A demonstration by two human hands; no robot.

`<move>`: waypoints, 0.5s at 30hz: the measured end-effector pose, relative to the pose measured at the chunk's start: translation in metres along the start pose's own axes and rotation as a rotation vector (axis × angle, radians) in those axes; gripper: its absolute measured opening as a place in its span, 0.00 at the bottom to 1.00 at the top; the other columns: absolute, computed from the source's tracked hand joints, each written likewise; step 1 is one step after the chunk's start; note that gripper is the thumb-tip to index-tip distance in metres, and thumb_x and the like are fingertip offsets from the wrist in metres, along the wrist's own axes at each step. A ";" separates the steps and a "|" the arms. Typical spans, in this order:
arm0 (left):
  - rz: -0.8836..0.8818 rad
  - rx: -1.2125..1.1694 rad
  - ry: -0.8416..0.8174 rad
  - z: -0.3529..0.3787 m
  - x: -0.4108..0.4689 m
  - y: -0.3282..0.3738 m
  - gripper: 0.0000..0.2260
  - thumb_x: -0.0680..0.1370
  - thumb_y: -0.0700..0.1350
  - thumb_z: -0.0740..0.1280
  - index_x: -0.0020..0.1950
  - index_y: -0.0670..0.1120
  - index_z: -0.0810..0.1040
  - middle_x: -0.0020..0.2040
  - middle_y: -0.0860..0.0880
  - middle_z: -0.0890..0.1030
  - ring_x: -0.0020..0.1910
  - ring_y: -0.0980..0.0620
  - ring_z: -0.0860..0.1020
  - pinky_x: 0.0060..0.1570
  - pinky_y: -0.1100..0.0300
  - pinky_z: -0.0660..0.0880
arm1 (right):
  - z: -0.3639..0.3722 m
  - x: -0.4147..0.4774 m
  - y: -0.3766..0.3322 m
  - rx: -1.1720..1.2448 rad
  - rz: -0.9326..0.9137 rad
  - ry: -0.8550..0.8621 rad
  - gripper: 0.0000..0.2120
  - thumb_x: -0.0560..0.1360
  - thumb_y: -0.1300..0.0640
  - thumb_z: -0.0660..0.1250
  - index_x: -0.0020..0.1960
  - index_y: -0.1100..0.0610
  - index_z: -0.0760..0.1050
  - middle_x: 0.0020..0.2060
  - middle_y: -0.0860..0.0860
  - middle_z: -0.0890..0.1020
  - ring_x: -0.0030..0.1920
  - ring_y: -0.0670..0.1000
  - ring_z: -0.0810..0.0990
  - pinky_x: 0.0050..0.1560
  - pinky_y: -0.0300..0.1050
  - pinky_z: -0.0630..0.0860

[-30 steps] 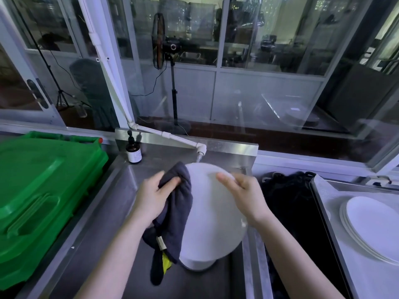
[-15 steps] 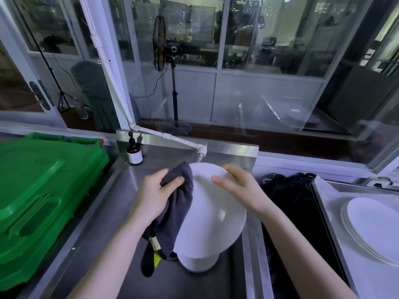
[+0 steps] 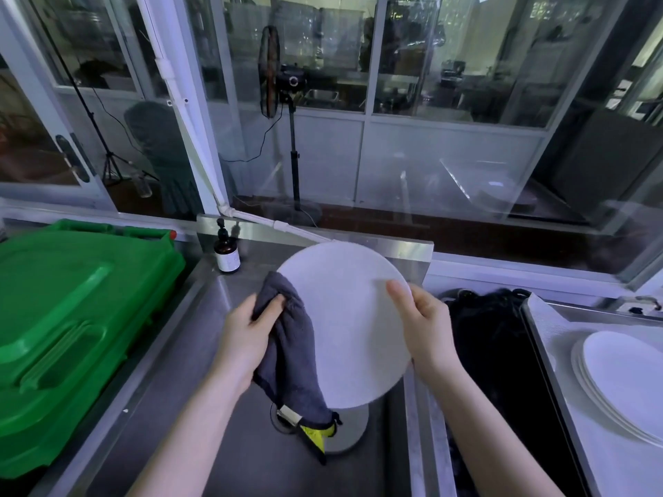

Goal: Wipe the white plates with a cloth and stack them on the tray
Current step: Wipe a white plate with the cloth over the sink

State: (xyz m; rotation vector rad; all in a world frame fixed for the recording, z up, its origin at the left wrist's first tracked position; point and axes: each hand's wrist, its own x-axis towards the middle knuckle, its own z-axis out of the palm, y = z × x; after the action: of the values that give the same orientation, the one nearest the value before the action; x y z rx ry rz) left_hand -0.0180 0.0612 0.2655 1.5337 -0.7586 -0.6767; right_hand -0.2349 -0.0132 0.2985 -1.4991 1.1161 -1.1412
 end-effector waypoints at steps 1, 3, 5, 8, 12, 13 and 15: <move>0.057 0.075 -0.070 -0.004 0.005 0.004 0.06 0.78 0.48 0.69 0.41 0.54 0.80 0.38 0.56 0.85 0.38 0.62 0.82 0.34 0.71 0.72 | -0.003 0.003 -0.004 -0.076 -0.055 -0.064 0.24 0.80 0.49 0.67 0.32 0.62 0.65 0.29 0.47 0.65 0.32 0.45 0.63 0.33 0.41 0.59; 0.168 0.232 -0.242 -0.005 0.013 0.014 0.06 0.77 0.47 0.70 0.40 0.52 0.77 0.35 0.56 0.82 0.34 0.64 0.78 0.35 0.71 0.71 | -0.003 0.008 -0.012 -0.256 -0.154 -0.205 0.25 0.80 0.50 0.68 0.30 0.53 0.58 0.26 0.43 0.60 0.29 0.43 0.58 0.29 0.39 0.55; 0.213 0.296 -0.362 -0.002 0.016 0.019 0.06 0.76 0.48 0.70 0.41 0.51 0.77 0.35 0.54 0.81 0.35 0.63 0.76 0.37 0.68 0.72 | -0.003 0.009 -0.015 -0.327 -0.196 -0.268 0.26 0.79 0.50 0.68 0.31 0.53 0.57 0.26 0.44 0.59 0.29 0.44 0.56 0.29 0.40 0.53; 0.150 0.156 -0.227 0.002 0.011 0.012 0.05 0.77 0.52 0.69 0.43 0.53 0.79 0.39 0.52 0.84 0.40 0.62 0.80 0.40 0.65 0.75 | -0.005 0.006 -0.012 -0.183 -0.126 -0.156 0.26 0.79 0.50 0.68 0.32 0.62 0.62 0.28 0.47 0.61 0.31 0.46 0.59 0.31 0.42 0.55; -0.065 -0.119 0.008 0.009 -0.002 -0.004 0.07 0.79 0.49 0.67 0.44 0.50 0.83 0.40 0.52 0.86 0.42 0.59 0.84 0.37 0.68 0.75 | 0.001 -0.004 -0.002 0.136 0.109 0.108 0.26 0.80 0.47 0.68 0.44 0.73 0.71 0.34 0.53 0.68 0.37 0.51 0.65 0.41 0.47 0.60; -0.078 -0.102 0.011 0.008 0.000 -0.004 0.07 0.80 0.49 0.67 0.45 0.50 0.83 0.40 0.52 0.86 0.41 0.58 0.83 0.38 0.67 0.75 | 0.002 -0.006 -0.001 0.108 0.101 0.110 0.27 0.80 0.48 0.67 0.43 0.73 0.70 0.34 0.53 0.67 0.37 0.51 0.64 0.41 0.48 0.59; -0.018 -0.004 -0.053 0.001 0.005 0.002 0.06 0.79 0.47 0.67 0.44 0.51 0.82 0.40 0.53 0.85 0.42 0.60 0.83 0.39 0.68 0.74 | -0.001 -0.007 -0.002 -0.003 0.027 0.049 0.26 0.81 0.49 0.66 0.37 0.69 0.65 0.32 0.53 0.64 0.34 0.49 0.62 0.38 0.46 0.57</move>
State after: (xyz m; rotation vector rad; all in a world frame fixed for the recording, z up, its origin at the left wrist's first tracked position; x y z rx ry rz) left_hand -0.0158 0.0564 0.2676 1.5261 -0.7834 -0.7338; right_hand -0.2368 -0.0060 0.2996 -1.4608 1.1679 -1.1639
